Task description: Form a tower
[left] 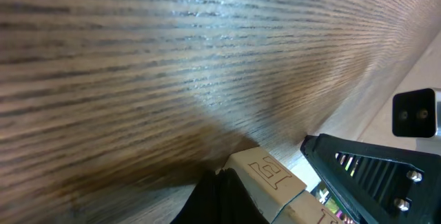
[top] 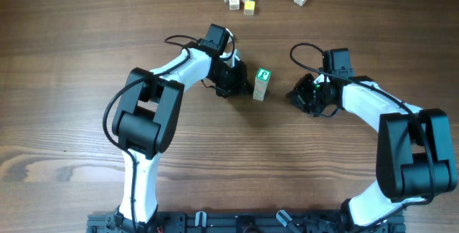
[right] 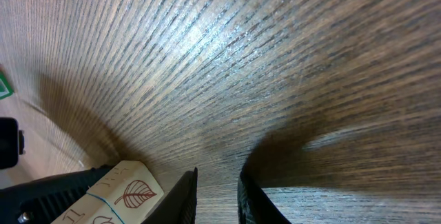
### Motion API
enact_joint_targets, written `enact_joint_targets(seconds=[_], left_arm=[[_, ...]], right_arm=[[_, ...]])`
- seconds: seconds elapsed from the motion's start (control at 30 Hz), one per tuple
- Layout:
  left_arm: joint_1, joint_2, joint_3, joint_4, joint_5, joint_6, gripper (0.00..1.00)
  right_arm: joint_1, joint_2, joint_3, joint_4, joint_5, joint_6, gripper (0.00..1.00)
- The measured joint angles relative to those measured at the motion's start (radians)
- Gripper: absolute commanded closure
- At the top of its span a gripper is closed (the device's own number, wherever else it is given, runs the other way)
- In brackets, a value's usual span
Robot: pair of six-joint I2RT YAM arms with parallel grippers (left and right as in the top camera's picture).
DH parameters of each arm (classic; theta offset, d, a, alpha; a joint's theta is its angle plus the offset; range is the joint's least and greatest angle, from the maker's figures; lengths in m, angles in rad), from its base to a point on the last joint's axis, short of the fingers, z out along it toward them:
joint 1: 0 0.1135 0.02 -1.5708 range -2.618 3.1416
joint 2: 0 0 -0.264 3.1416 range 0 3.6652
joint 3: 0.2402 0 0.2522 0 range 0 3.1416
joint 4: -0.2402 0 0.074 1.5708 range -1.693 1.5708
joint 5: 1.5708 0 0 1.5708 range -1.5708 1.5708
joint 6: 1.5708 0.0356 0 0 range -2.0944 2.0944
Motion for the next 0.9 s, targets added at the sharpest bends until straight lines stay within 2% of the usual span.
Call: enact_joint_targets(seconds=[0.9], left_arm=[[0.0,0.0,0.0,-0.053,0.012,0.0,0.96]], right_arm=[[0.0,-0.001,0.0,0.0,0.003,0.0,0.78]])
